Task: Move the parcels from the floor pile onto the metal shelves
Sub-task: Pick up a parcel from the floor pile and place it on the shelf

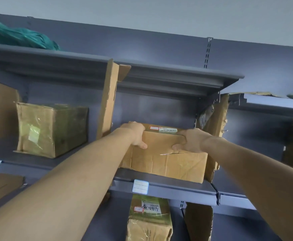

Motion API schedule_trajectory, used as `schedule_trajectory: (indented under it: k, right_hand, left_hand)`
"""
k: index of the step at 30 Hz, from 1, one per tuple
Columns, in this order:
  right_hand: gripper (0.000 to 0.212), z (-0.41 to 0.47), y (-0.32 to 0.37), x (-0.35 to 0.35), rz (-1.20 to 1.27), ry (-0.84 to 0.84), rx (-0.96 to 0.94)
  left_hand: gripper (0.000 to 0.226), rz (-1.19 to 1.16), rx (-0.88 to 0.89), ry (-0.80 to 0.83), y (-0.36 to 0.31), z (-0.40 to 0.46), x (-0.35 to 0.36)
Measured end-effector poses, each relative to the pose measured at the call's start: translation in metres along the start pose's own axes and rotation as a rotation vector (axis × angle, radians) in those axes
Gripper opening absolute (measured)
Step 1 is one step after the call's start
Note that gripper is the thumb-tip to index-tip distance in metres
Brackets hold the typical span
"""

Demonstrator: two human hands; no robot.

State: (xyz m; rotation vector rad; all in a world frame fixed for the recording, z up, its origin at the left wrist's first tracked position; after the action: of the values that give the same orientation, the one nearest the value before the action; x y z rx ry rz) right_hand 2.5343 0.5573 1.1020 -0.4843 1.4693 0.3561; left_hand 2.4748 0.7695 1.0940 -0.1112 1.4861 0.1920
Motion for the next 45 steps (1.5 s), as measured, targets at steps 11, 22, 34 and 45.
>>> schedule_trajectory:
  k: [11,22,34,45]
  right_hand:
    - [0.080,0.024,0.001,0.007,0.056,-0.041,0.082]
    - [0.080,-0.007,0.029,0.033,-0.051,-0.333,0.157]
    - [0.077,-0.098,0.004,0.055,-0.086,-0.258,0.150]
    - [0.069,-0.298,-0.113,0.100,0.039,-0.079,0.433]
  left_hand:
    - [0.083,-0.087,0.005,-0.045,0.004,0.023,0.011]
    - [0.077,0.080,-0.014,-0.278,-0.015,0.002,0.023]
    - [0.054,0.100,0.238,-0.384,-0.067,-0.070,0.053]
    - [0.048,0.005,0.541,-0.020,-0.242,-0.160,0.063]
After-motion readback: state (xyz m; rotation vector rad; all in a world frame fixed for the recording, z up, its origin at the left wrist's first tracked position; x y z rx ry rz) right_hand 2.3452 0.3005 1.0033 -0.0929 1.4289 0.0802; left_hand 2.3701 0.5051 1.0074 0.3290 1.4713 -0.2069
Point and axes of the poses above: each hand's wrist, its own z-axis towards the middle knuckle, its own x-axis out of the palm, y = z × x, the point moved 2 cm from there along z, towards the middle knuckle, and after that the axes turned 10 degrees about y, right-handed, at the moved point
